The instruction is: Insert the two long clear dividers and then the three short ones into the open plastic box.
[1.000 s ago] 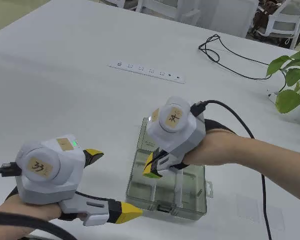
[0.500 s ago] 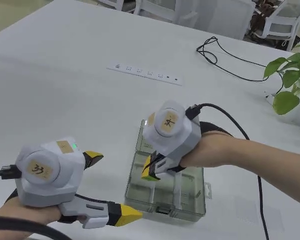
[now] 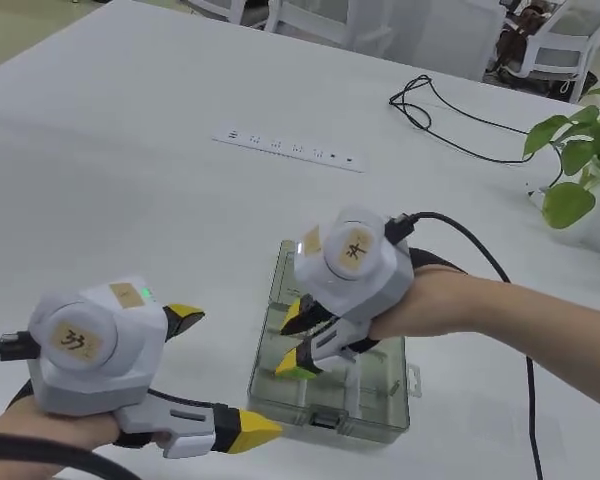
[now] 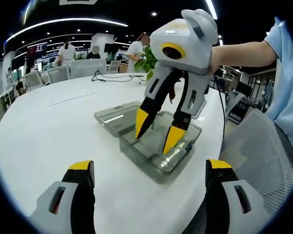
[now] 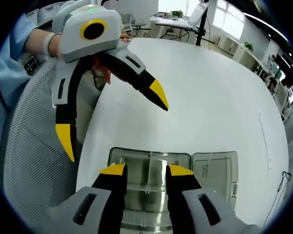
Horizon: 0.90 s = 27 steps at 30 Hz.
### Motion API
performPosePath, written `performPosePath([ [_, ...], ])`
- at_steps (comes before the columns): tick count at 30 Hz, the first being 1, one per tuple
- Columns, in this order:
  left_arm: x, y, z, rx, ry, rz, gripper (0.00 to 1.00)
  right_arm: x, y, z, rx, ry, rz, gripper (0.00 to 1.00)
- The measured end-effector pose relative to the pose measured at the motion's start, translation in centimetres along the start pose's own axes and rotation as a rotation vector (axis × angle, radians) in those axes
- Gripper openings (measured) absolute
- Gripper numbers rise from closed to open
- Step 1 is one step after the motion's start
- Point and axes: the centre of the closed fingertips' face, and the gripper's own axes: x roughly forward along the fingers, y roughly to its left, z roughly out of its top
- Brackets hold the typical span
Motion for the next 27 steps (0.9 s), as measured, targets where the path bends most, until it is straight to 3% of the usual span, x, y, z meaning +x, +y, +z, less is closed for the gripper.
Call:
performPosePath([
  [3,0.0,0.0,0.0,0.002,0.000,-0.001,0.97,-0.1,0.2,0.5,0.022,-0.038,0.001,0.49],
  [9,0.0,-0.1,0.0,0.003,-0.002,-0.003,0.97,-0.6,0.5,0.6,-0.003,-0.085,-0.017,0.73],
  [14,0.0,-0.2,0.3,0.003,-0.012,-0.005,0.99,-1.1,0.3,0.8,0.021,-0.159,-0.055,0.99],
  [21,-0.2,-0.3,1.1,0.003,-0.049,-0.007,0.99,-1.9,-0.4,-0.1,0.054,-0.187,-0.107,1.00],
  [27,-0.1,-0.2,1.0,0.004,-0.048,-0.006,0.99,-3.1,-0.7,-1.2,0.104,-0.215,-0.130,1.00],
])
